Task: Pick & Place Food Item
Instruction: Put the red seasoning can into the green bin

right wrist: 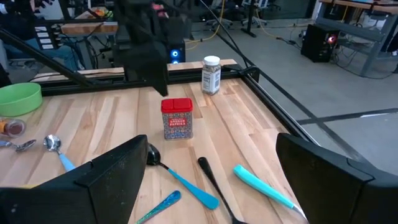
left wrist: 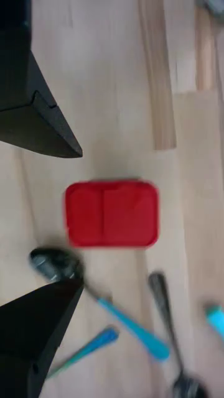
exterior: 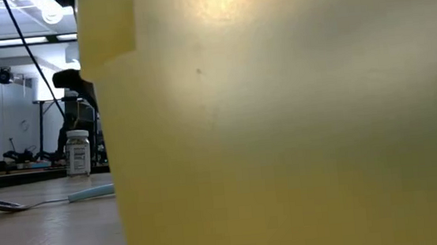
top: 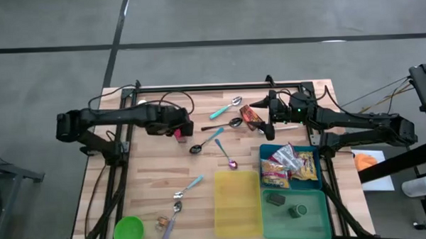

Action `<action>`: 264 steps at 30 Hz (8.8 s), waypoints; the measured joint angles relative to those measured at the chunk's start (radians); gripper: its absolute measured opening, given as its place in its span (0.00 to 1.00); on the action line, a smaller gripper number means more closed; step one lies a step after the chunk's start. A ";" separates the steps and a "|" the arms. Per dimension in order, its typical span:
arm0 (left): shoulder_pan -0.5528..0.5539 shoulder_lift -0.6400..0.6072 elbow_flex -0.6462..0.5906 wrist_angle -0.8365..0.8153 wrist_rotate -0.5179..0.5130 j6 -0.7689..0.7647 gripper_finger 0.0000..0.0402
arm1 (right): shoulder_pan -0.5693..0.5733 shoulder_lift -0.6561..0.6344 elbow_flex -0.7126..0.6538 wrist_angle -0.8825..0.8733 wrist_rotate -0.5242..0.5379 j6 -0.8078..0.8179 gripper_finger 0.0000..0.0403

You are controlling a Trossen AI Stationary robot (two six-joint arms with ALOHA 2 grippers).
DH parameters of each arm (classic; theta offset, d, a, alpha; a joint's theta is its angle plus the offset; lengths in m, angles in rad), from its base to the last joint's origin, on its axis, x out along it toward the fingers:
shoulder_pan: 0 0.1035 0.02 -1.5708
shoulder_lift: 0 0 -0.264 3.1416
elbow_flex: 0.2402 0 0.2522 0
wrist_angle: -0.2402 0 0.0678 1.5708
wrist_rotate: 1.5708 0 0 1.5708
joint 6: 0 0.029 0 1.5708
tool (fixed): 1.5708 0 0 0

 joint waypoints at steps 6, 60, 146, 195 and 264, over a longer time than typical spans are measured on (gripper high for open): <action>0.024 0.078 0.001 0.035 0.029 0.044 0.84 | 0.000 0.000 0.000 -0.001 0.000 0.000 0.87; 0.045 0.226 0.001 0.129 0.044 0.104 0.52 | 0.000 0.000 0.000 -0.001 0.000 0.000 0.87; -0.115 0.829 0.825 0.177 0.168 0.374 0.72 | -0.001 0.009 -0.002 -0.005 0.004 -0.002 0.87; -0.322 -0.058 -0.034 0.645 -0.435 0.733 0.78 | 0.001 0.007 0.000 -0.001 0.000 0.000 0.87; -0.335 -0.591 -0.506 0.896 -0.217 1.050 0.78 | 0.001 0.008 0.000 0.000 0.000 0.001 0.87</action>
